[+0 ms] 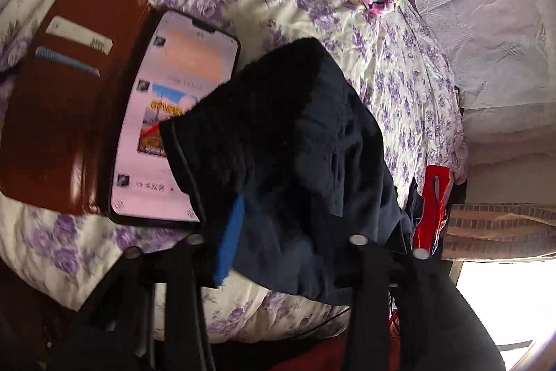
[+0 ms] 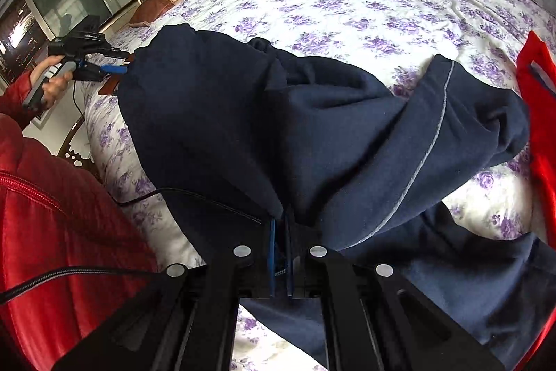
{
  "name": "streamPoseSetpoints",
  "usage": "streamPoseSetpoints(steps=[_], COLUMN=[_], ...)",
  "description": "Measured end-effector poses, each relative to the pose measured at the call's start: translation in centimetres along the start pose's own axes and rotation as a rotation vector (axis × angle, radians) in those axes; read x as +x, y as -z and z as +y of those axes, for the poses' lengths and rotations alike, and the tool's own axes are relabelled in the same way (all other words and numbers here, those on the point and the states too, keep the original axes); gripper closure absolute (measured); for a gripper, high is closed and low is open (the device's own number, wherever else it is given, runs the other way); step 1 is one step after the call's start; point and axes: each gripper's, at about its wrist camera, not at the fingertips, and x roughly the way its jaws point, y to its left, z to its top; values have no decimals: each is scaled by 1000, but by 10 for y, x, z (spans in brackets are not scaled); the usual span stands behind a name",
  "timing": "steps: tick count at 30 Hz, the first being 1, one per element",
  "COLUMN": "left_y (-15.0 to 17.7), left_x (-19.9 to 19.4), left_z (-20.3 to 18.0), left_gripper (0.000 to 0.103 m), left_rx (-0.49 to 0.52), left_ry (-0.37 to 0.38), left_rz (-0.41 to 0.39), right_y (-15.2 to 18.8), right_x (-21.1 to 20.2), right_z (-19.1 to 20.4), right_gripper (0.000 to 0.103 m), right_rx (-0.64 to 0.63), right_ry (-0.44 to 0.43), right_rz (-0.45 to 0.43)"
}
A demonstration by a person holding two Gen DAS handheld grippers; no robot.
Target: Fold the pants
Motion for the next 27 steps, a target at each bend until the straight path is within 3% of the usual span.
streamPoseSetpoints(steps=[3,6,9,11,12,15,18,20,23,27], left_y=[7,3,-5,-11,-13,-12,-2,3,6,11], left_x=[10,21,39,49,50,27,-6,-16,3,7], left_z=[-7,-20,-29,-29,-29,-27,-24,-10,10,14], left_gripper=[51,43,43,52,72,85,85,85,85,81], left_rx=[-47,-36,-44,-50,-46,-11,47,33,27,10], left_ry=[97,69,62,12,-10,49,43,46,-41,-53], left_rz=[-8,-40,-51,-65,-74,-108,-141,-118,-71,-99], right_y=[-2,-2,-1,-1,-1,-4,-5,1,14,21], right_x=[2,3,2,0,-2,-15,-26,-22,6,33], right_z=[2,1,0,0,1,5,13,22,27,3], right_gripper=[98,98,98,98,98,98,98,98,98,98], right_rx=[-19,-23,-13,-6,-5,-7,-26,-44,-33,97], right_ry=[-4,-9,-8,-3,-1,-10,-49,-86,-115,-190], right_rz=[8,12,7,-4,-10,-44,-48,-9,72,112])
